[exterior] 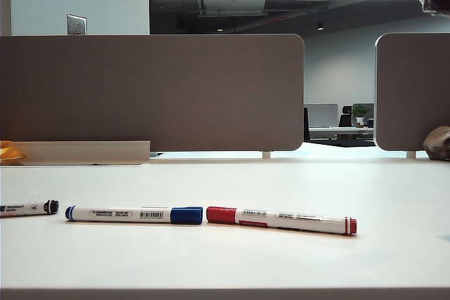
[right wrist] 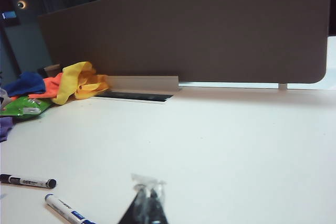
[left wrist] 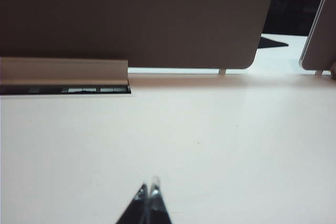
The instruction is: Pick up the markers one by one and line them up horizontally in a straight line on the table.
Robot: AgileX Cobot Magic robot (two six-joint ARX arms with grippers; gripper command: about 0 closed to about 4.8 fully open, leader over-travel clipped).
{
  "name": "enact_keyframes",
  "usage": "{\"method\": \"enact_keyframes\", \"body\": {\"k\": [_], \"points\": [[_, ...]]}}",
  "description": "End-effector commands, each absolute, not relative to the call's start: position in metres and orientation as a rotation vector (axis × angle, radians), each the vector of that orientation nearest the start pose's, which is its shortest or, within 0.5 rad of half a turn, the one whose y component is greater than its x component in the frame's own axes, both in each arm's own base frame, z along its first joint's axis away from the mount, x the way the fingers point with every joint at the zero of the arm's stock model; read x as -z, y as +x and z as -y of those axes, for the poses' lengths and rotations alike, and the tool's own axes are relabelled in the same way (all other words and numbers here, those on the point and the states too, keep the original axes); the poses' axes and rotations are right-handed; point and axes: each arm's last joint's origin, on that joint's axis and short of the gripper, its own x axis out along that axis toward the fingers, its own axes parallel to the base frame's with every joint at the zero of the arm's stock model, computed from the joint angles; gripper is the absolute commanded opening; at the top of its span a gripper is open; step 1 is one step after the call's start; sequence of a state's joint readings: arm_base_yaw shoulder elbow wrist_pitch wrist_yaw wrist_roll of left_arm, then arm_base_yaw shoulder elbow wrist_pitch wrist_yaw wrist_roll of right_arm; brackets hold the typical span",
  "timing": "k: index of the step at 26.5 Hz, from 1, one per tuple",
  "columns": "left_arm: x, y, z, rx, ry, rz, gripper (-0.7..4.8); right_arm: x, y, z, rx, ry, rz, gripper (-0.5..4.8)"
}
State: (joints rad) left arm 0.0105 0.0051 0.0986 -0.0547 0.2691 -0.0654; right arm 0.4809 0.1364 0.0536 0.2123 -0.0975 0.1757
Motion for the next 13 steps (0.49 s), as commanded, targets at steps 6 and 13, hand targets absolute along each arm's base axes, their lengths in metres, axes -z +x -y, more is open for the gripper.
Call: {"method": "enact_keyframes", "body": {"k": [6,13], "points": [[-0.186,0.093,0.007,0.257,-0.049,0.066,-0.06,-0.181,0.086,-0.048,-0.573,0.206,0.101,-0.01],[-0.172,0.096,0.006,0.256,-0.047,0.059,-0.05,-0.173,0.087,-0.048,-0.567,0.186,0.042,-0.01]]}}
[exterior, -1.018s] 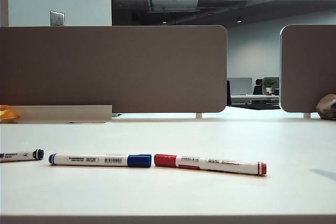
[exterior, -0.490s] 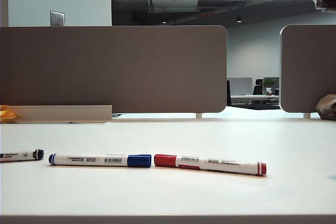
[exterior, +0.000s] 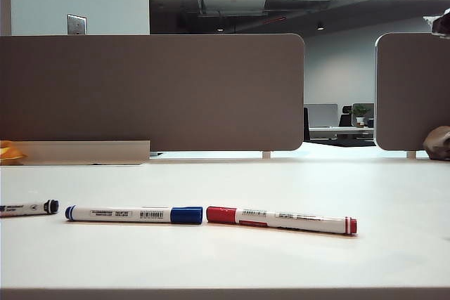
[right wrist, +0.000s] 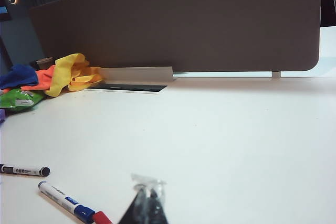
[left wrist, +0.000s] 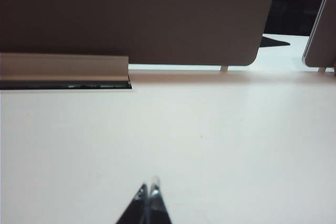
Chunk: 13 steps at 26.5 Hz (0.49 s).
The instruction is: Pick up the markers one by one and line them up horizontally in a straight line on the table.
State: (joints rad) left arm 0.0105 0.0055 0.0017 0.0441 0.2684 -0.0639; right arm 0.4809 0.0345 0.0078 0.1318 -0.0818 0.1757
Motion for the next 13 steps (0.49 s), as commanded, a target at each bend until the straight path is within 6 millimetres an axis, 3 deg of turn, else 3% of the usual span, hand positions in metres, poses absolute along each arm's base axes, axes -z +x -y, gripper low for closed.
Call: {"method": "enact_keyframes", "body": {"k": [1,13], "points": [[-0.172,0.096,0.006,0.256,-0.047,0.060,-0.05,-0.172,0.087,-0.048,-0.566,0.177,0.037,-0.01],[-0.164,0.097,0.007,0.261,-0.062,-0.020,-0.05,-0.149,0.086,-0.047,-0.529,0.112,-0.197,-0.01]]}}
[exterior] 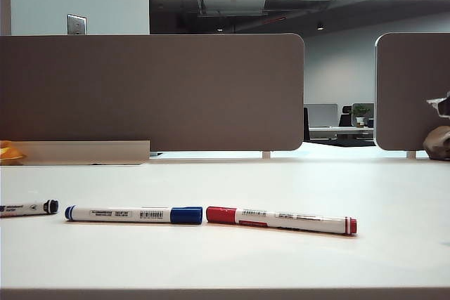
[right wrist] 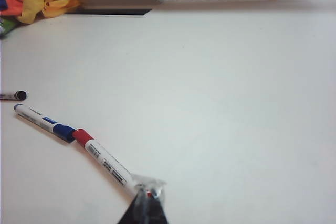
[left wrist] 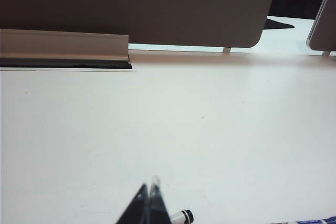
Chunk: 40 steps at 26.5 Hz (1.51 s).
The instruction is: Pick up the markers one by one and line them up horizontally in a straight line on the table.
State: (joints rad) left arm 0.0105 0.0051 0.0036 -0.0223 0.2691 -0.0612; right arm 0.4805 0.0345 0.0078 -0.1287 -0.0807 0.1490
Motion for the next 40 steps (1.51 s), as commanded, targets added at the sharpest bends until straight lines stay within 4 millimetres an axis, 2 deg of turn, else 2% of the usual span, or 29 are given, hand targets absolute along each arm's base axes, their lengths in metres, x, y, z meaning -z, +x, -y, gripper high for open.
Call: {"method": "enact_keyframes", "body": {"k": [1,16,25,40], "points": [[-0.164,0.097,0.007,0.261,-0.062,-0.020,-0.05,-0.149,0.086,-0.047,-0.530,0.112,-0.196,-0.01],[-0.164,0.097,0.006,0.252,-0.062,-0.021,-0.05,-0.152,0.087,-0.044,-0.522,0.124,-0.162,-0.01],[-0.164,0.097,-0.005,0.141,-0.063,-0.020,-0.05,-0.151,0.097,-0.007,-0.152,0.155,-0.139,-0.01],[-0.164,0.097,-0.005,0.141,-0.063,-0.020,-0.05,-0.153,0.097,-0.007,-0.160,0.154,-0.122,-0.01]]}}
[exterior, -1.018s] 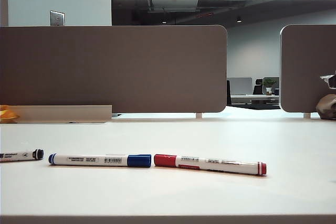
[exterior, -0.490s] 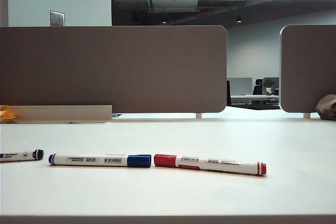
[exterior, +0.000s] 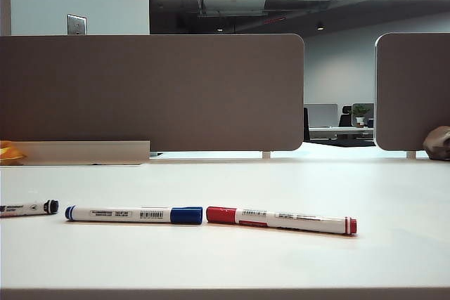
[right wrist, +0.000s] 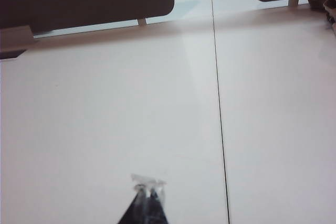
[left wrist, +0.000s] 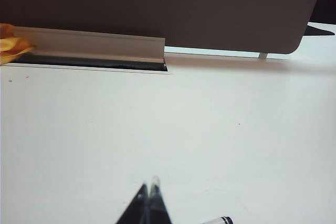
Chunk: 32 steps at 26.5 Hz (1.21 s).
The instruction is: Pick up the markers one by one and line them up horizontally in a straight line on the table.
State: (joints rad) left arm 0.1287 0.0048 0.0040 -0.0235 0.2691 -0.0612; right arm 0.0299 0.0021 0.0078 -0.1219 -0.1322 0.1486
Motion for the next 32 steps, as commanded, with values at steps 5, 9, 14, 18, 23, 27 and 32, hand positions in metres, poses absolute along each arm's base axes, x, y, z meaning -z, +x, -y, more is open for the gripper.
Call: {"method": "enact_keyframes", "body": {"k": [5,9,14,18,23,27,32], "points": [[-0.1644,0.0968,-0.0052,0.128,-0.062,-0.015,-0.05,-0.1520,0.0966,-0.0069,-0.159,0.081,-0.128,-0.01],[-0.1643,0.0970,-0.0102,-0.043,-0.058,-0.010,-0.05,-0.1502,0.0964,-0.0068,-0.159,0.028,-0.143,-0.01],[-0.1636,0.0969,-0.0114,-0.088,0.003,-0.019,-0.05,-0.1504,0.0964,-0.0068,-0.159,0.028,-0.141,-0.01],[-0.1634,0.0970,-0.0104,-0.051,-0.003,-0.021,-0.05,-0.1504,0.0964,-0.0068,-0.159,0.029,-0.141,-0.01],[-0.1610,0.0969,-0.0099,-0.036,-0.006,-0.045,-0.05,-0.1504,0.0964,-0.0068,-0.160,0.029,-0.141,-0.01],[-0.1591,0.0968,-0.0099,-0.035,-0.008,-0.065,-0.05,-0.1504,0.0964,-0.0068,-0.160,0.029,-0.141,-0.01],[-0.1547,0.0964,-0.0099,-0.036,-0.013,-0.111,-0.05,-0.1504,0.0964,-0.0068,-0.160,0.029,-0.141,-0.01]]}}
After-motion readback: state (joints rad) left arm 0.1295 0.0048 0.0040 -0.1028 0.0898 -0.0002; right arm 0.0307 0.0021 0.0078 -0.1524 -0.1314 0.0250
